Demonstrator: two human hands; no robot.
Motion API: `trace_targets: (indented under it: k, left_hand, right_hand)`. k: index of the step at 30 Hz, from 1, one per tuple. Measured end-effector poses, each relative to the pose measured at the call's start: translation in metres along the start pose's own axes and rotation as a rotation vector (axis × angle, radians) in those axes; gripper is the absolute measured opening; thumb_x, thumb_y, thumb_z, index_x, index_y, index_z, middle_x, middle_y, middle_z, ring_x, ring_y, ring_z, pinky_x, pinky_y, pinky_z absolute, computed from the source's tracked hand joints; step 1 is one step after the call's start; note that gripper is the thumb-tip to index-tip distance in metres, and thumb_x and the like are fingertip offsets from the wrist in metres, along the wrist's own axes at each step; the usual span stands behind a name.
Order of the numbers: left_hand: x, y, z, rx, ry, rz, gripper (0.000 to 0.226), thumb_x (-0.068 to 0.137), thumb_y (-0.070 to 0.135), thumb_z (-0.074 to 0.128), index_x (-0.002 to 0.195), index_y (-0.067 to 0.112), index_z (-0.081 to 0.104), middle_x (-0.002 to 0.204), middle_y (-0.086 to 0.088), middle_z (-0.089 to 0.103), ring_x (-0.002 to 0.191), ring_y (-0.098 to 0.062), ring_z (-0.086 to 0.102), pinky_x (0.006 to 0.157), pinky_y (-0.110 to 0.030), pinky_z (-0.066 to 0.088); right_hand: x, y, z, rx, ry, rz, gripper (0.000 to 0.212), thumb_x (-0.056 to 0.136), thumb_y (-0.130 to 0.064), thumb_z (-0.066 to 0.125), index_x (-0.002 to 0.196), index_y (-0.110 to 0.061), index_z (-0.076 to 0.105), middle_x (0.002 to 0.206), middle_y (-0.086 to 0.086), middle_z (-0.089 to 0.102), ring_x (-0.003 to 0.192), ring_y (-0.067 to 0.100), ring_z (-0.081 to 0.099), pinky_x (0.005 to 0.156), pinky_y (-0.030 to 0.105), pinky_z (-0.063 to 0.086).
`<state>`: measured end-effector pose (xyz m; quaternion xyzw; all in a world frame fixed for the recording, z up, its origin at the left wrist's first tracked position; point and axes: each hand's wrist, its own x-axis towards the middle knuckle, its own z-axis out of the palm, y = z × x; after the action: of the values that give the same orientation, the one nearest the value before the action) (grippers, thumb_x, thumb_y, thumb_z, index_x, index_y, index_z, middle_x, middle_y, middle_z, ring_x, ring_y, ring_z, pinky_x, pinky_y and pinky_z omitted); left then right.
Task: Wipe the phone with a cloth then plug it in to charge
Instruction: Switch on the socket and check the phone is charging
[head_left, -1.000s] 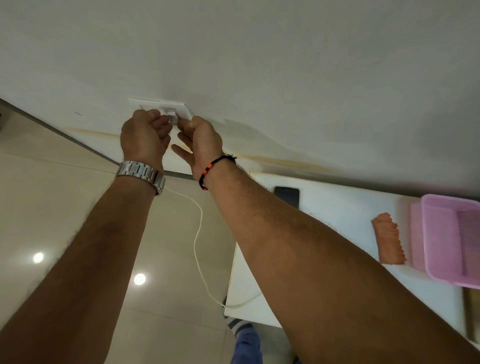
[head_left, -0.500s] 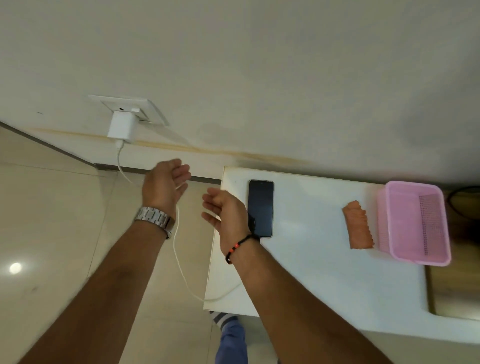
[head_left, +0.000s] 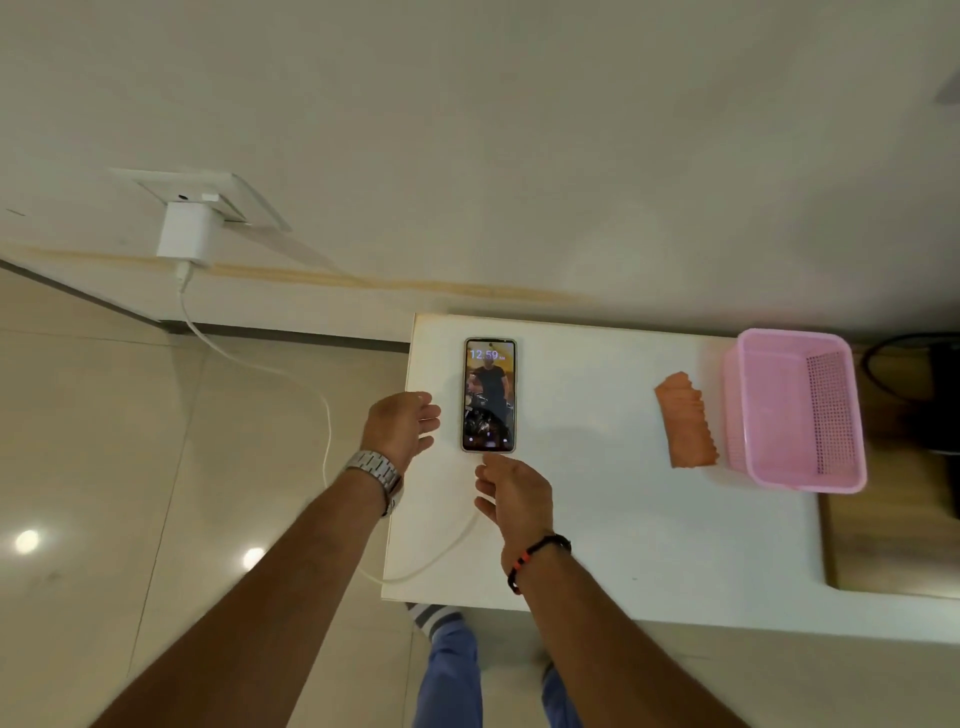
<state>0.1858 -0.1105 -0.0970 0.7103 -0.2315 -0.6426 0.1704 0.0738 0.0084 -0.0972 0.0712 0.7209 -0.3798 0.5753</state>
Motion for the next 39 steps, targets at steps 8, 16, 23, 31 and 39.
trace_targets:
  k: [8, 16, 23, 31, 39]
  left_hand:
    - [0.014, -0.022, 0.013, 0.289, 0.007, 0.117, 0.014, 0.097, 0.012, 0.061, 0.087, 0.012, 0.071, 0.096, -0.017, 0.073, 0.089, -0.032, 0.072, 0.088, -0.044, 0.060]
    - [0.025, -0.032, 0.014, 0.373, 0.019, 0.143, 0.013, 0.096, 0.011, 0.060, 0.097, 0.008, 0.073, 0.091, -0.013, 0.075, 0.078, -0.024, 0.071, 0.080, -0.039, 0.065]
    - [0.028, -0.033, 0.012, 0.339, 0.027, 0.137, 0.019, 0.097, 0.013, 0.056, 0.083, 0.016, 0.069, 0.083, -0.010, 0.073, 0.072, -0.021, 0.068, 0.065, -0.029, 0.061]
    - [0.023, -0.045, 0.011, 0.354, 0.035, 0.126, 0.021, 0.098, 0.014, 0.057, 0.081, 0.018, 0.069, 0.083, -0.008, 0.074, 0.073, -0.020, 0.070, 0.061, -0.026, 0.061]
    - [0.016, -0.065, 0.009, 0.405, 0.055, 0.061, 0.014, 0.094, 0.012, 0.061, 0.087, 0.007, 0.072, 0.073, -0.006, 0.078, 0.069, -0.023, 0.075, 0.066, -0.034, 0.066]
  right_hand:
    - [0.024, 0.035, -0.026, -0.339, 0.138, -0.066, 0.024, 0.086, -0.014, 0.074, 0.109, -0.012, 0.074, 0.112, 0.004, 0.074, 0.101, 0.024, 0.067, 0.099, 0.035, 0.055]
    - [0.037, 0.041, -0.027, -0.392, 0.160, -0.066, 0.028, 0.084, -0.021, 0.077, 0.111, -0.012, 0.074, 0.112, 0.002, 0.074, 0.105, 0.021, 0.067, 0.097, 0.032, 0.054]
    - [0.042, 0.043, -0.032, -0.422, 0.136, -0.097, 0.028, 0.087, -0.021, 0.076, 0.113, -0.011, 0.074, 0.115, 0.004, 0.074, 0.108, 0.021, 0.067, 0.099, 0.032, 0.052]
    - [0.040, 0.044, -0.032, -0.464, 0.135, -0.100, 0.028, 0.085, -0.021, 0.078, 0.111, -0.013, 0.075, 0.116, 0.003, 0.074, 0.107, 0.021, 0.067, 0.098, 0.030, 0.052]
    - [0.032, 0.060, -0.020, -0.683, 0.099, -0.093, 0.035, 0.077, -0.049, 0.082, 0.082, -0.014, 0.077, 0.080, 0.000, 0.076, 0.064, 0.008, 0.060, 0.071, 0.026, 0.054]
